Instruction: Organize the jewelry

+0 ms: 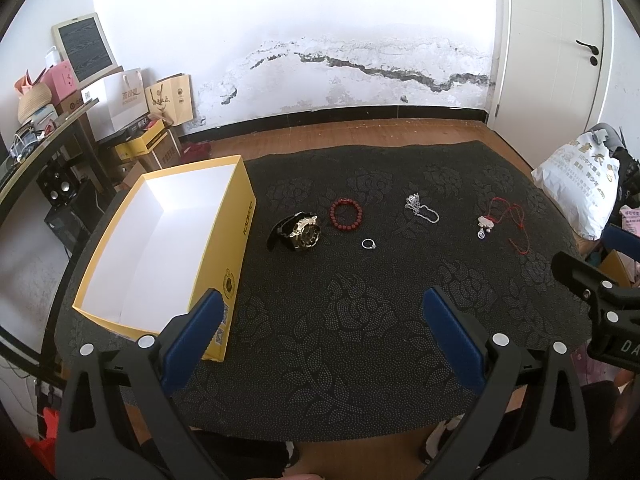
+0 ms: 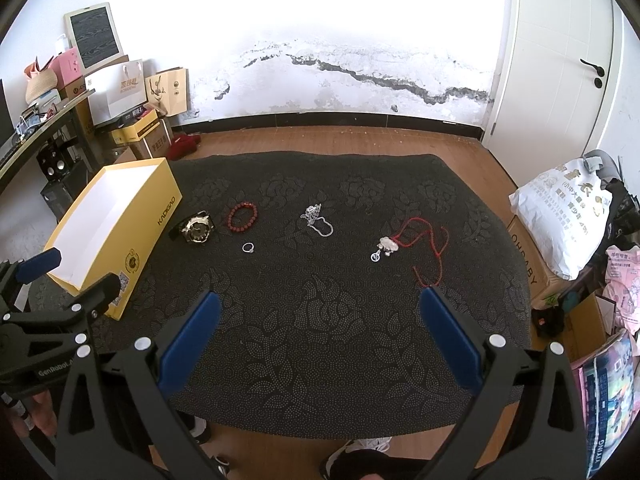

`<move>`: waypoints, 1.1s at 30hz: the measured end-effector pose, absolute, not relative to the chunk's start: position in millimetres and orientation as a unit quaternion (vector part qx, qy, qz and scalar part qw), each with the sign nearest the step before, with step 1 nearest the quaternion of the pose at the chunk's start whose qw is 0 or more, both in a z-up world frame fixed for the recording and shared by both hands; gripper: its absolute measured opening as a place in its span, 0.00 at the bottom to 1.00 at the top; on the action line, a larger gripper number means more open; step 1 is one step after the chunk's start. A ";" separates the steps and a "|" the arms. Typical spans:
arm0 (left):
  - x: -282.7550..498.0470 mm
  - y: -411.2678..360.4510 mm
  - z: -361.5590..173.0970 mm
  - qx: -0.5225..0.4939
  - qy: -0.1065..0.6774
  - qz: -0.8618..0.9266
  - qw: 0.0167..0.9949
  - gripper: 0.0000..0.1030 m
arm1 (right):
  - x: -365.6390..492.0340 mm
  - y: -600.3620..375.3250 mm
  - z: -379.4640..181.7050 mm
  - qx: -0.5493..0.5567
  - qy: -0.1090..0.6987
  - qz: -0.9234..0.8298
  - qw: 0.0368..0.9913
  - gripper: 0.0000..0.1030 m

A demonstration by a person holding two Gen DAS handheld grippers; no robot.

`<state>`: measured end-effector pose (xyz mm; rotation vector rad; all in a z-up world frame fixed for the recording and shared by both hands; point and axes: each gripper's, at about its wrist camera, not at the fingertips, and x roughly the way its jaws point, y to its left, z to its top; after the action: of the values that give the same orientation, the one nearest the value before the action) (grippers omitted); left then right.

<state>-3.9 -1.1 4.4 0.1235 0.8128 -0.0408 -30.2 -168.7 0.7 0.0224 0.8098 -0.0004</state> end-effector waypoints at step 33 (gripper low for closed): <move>55.1 -2.1 -60.7 0.038 0.446 -0.033 0.894 0.94 | 9.5 -181.0 -23.0 0.007 0.406 -0.003 0.914 0.94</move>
<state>55.1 -2.1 -60.7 0.0783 0.9255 -0.0679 9.5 -181.0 -23.0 0.0147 0.8360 -0.0070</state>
